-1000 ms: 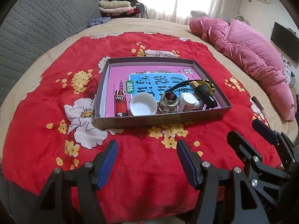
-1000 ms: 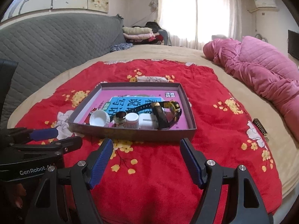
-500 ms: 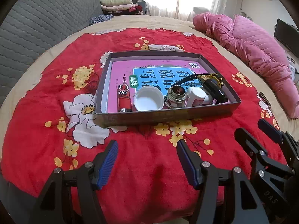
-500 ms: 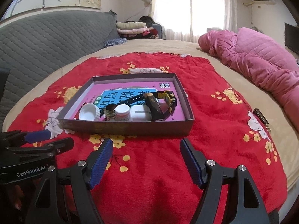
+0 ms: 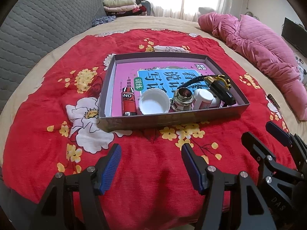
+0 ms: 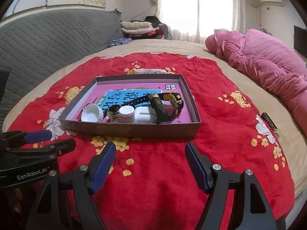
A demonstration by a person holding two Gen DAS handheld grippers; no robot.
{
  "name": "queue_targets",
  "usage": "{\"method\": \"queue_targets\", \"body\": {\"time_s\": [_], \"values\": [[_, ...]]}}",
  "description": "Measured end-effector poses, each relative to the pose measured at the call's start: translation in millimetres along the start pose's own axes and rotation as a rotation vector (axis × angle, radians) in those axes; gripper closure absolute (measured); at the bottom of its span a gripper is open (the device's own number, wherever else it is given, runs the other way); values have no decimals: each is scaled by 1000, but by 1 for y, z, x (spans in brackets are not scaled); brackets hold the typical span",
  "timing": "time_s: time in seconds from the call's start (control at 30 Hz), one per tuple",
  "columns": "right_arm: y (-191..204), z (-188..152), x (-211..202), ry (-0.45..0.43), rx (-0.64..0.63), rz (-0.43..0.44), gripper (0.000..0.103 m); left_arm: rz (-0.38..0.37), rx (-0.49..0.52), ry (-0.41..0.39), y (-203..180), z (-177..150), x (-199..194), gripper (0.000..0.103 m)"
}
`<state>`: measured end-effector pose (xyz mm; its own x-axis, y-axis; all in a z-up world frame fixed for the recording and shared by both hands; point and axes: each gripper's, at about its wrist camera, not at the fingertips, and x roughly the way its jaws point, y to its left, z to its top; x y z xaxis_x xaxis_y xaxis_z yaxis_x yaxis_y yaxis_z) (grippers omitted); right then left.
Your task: Organize rigid objects
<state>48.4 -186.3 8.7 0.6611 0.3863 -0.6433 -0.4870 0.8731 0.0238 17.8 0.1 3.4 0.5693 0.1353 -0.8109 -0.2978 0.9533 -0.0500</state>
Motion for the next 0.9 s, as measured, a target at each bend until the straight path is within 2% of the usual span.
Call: {"method": "queue_targets", "body": {"time_s": [0.9], "values": [[2, 2, -2, -3, -13, 1, 28, 17, 2, 10, 0, -2, 1, 39]]}}
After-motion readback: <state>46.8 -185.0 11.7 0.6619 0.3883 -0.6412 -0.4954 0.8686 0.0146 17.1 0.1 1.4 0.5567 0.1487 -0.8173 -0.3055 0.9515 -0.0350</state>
